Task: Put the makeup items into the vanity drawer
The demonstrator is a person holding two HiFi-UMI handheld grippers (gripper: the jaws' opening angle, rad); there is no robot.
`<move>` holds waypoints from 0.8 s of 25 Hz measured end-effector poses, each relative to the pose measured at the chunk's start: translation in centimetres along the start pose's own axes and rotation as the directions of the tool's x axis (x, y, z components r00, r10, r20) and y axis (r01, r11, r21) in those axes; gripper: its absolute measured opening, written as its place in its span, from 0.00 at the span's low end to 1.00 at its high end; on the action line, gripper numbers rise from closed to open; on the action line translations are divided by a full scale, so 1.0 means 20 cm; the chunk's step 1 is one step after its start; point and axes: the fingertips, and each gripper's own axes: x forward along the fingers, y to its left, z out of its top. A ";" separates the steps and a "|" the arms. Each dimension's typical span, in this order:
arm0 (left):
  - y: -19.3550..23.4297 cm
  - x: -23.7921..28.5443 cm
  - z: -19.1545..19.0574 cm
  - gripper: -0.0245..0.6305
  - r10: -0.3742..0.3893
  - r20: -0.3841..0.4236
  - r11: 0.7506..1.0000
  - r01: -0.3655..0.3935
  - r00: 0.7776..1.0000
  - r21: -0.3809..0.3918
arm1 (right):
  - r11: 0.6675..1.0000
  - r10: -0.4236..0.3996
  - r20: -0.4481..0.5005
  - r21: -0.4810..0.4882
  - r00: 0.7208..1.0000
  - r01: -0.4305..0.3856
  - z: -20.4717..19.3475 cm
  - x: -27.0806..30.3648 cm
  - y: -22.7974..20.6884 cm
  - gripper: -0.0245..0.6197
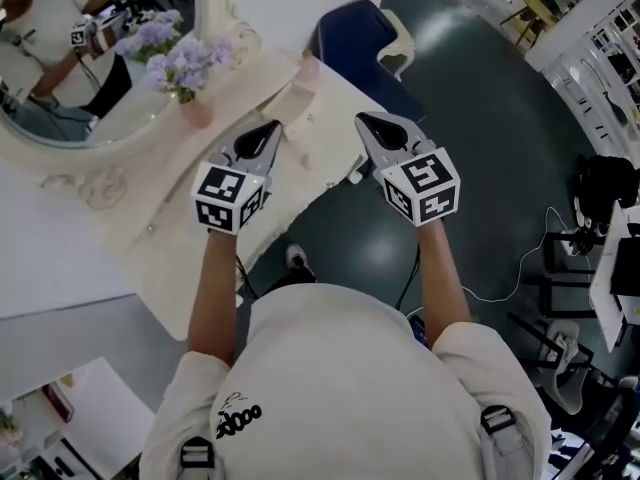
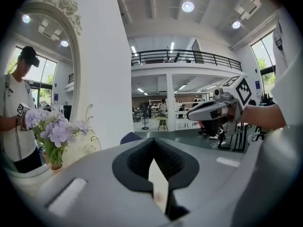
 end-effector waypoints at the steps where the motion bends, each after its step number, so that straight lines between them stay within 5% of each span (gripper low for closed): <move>1: 0.02 0.03 -0.03 0.07 -0.010 -0.012 1.000 0.010 1.000 -0.002 | 1.000 0.004 -0.011 0.013 1.000 -0.004 -0.01 0.05 -0.01 0.04; 12: 0.16 0.29 -0.40 0.10 -0.114 -0.203 0.993 0.106 0.973 -0.049 | 0.995 0.005 -0.139 0.100 0.990 0.009 -0.23 0.30 -0.04 0.04; 20: 0.00 0.46 -0.81 0.23 -0.217 -0.419 0.976 0.185 0.882 -0.115 | 0.990 0.074 -0.205 0.129 0.976 -0.048 -0.42 0.42 -0.13 0.04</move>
